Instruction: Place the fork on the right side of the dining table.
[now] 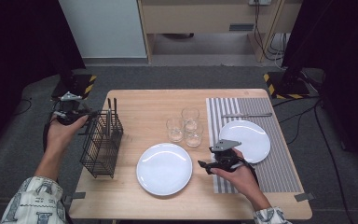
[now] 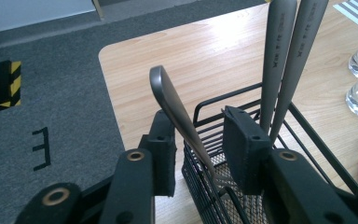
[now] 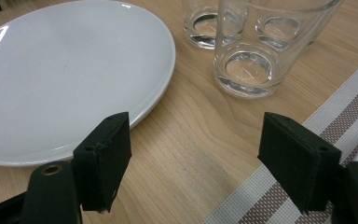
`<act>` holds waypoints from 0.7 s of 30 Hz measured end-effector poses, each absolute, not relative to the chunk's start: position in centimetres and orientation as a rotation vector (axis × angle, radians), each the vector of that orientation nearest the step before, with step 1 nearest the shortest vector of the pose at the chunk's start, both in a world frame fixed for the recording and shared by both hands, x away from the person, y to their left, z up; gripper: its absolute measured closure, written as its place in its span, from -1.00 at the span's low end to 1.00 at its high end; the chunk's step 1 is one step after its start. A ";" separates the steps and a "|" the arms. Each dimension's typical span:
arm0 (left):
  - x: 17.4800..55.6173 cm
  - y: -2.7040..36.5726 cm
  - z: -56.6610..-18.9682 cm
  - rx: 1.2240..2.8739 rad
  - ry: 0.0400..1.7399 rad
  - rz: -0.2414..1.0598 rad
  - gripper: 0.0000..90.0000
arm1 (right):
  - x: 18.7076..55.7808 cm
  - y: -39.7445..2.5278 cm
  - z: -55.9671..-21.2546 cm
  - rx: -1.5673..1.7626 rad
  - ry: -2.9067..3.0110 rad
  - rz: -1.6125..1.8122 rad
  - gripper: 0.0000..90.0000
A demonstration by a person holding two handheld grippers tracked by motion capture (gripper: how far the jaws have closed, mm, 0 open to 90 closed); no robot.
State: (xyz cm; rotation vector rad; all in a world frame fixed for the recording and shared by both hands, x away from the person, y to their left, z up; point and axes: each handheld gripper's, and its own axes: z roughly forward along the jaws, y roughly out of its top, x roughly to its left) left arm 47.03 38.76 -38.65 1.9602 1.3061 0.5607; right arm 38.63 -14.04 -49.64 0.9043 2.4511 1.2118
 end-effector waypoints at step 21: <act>47.0 39.4 -39.5 1.909 1.303 0.527 0.80 | 38.6 -13.9 -49.8 0.900 2.465 1.201 -0.45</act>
